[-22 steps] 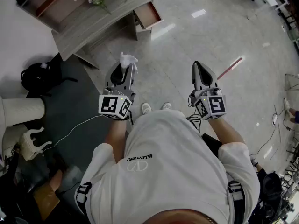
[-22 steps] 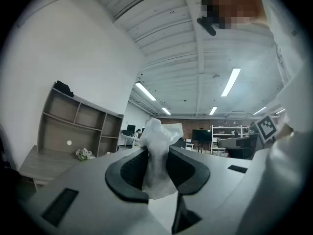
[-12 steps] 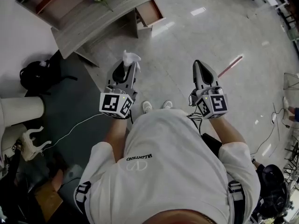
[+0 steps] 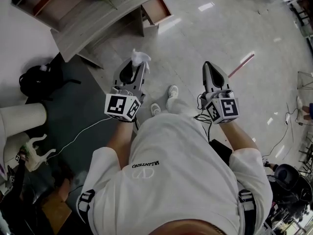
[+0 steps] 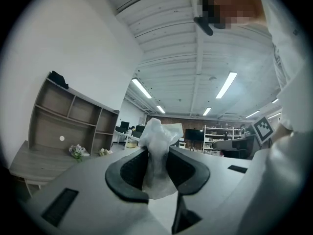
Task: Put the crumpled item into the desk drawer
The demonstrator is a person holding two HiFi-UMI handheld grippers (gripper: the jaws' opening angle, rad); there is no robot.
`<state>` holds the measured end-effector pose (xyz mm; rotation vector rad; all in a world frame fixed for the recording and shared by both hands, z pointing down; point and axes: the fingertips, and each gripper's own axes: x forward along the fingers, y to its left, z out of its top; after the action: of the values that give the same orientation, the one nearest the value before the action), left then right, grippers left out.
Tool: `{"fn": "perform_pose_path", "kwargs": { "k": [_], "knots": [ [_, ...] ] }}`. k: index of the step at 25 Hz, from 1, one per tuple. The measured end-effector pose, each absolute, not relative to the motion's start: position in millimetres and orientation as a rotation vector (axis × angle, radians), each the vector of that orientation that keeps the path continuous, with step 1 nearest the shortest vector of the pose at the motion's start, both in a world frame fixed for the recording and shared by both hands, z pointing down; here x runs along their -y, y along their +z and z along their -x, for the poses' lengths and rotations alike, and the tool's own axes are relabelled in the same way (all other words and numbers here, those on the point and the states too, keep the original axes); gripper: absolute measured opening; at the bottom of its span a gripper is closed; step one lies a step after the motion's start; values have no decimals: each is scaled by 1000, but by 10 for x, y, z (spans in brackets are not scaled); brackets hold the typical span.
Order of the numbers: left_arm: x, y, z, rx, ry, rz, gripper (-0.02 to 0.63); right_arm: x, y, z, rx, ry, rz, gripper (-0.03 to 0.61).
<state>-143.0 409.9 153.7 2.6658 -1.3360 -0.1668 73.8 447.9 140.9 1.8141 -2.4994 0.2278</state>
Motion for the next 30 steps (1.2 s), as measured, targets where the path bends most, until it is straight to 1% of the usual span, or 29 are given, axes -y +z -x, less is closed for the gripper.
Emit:
{"fn": "perform_pose_path", "kwargs": {
  "k": [12,30],
  "knots": [
    [-3530,1570,1141,1350,-162,-2649,101,-3920,1525,-884,2532,253,-1770,-2],
    [-2404,1684,235,1411,-105,-2633,102,-2685,1721,-1695,2604,326,-1693,-2]
  ]
}}
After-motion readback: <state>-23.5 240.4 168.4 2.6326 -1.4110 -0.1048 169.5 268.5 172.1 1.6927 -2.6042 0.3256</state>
